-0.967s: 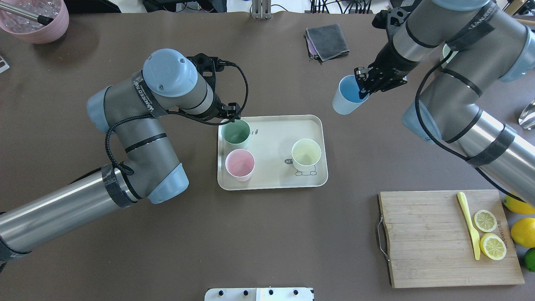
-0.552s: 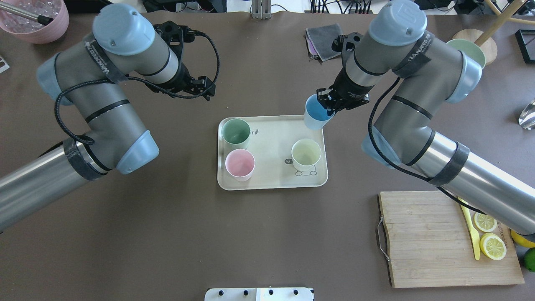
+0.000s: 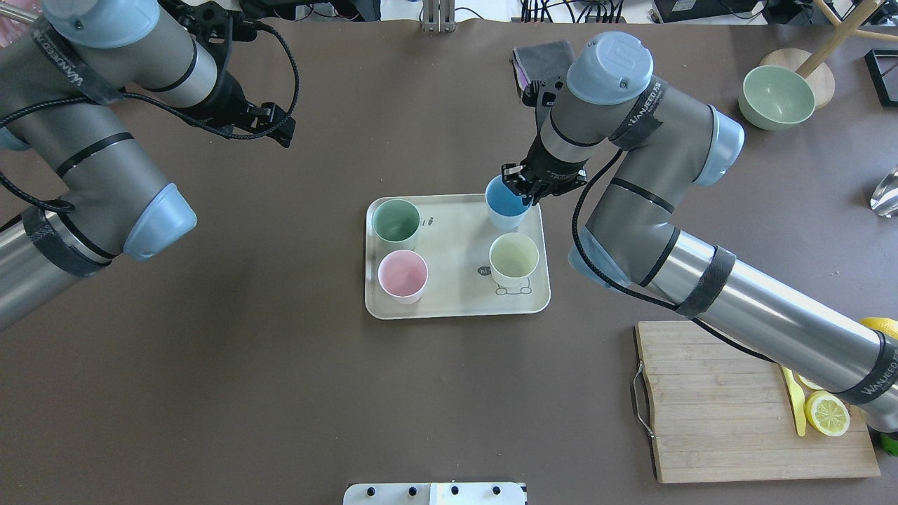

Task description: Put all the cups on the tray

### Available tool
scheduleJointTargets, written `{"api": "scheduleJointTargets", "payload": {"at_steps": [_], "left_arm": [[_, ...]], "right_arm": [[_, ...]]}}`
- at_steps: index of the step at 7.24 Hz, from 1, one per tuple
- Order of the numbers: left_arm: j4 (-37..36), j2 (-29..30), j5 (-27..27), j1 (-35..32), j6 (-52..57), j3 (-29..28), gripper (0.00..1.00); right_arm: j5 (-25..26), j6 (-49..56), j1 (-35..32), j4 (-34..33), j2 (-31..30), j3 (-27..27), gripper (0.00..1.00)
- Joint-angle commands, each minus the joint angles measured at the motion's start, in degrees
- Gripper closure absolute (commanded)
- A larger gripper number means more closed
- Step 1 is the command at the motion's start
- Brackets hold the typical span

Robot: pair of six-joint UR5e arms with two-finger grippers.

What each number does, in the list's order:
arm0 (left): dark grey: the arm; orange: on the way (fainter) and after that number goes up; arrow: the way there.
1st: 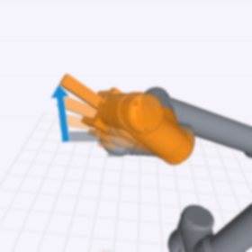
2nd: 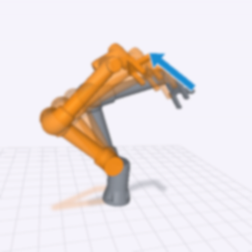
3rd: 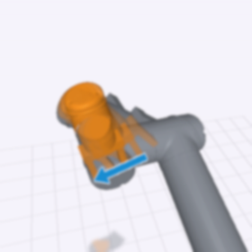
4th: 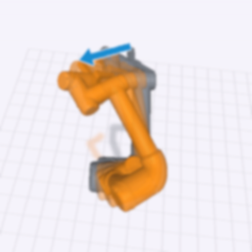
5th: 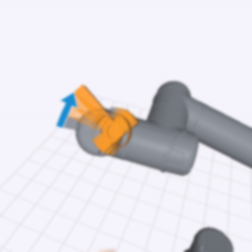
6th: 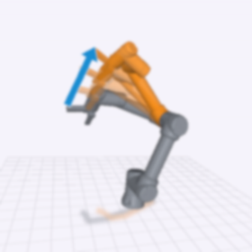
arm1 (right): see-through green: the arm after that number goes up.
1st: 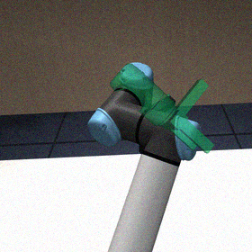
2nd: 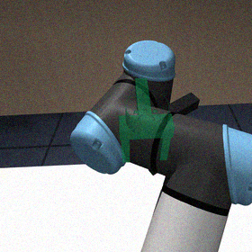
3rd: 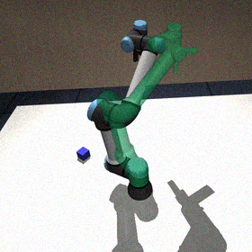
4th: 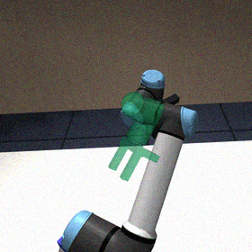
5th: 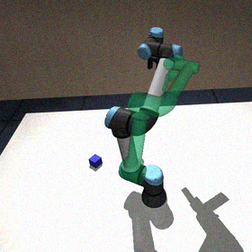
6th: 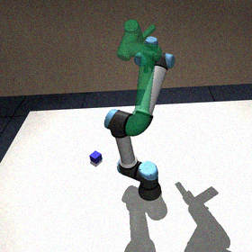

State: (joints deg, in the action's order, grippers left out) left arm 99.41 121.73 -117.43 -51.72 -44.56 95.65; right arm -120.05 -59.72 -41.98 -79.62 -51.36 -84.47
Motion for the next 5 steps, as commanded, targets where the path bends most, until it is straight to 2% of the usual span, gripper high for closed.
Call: {"api": "scheduleJointTargets", "payload": {"at_steps": [1, 2, 4, 5], "left_arm": [[0.00, -0.70, -0.69, -1.10, 0.88, 0.15, 0.02], [0.00, -0.79, -1.22, -2.06, 0.97, 0.15, 0.02], [1.13, -5.77, -4.90, -5.83, 9.45, 1.54, 0.02], [1.40, -7.89, -5.00, -8.90, 13.41, 2.34, 0.02]], "right_arm": [[-0.27, -3.38, 0.59, 0.08, 0.64, -0.60, 0.00], [-2.10, -3.30, -2.29, -0.79, 1.34, -1.13, 0.00], [-15.59, -0.68, -13.59, -1.85, 0.65, -2.01, 0.00], [-19.31, 4.73, -18.53, -3.51, -1.97, -3.50, 0.00]]}}
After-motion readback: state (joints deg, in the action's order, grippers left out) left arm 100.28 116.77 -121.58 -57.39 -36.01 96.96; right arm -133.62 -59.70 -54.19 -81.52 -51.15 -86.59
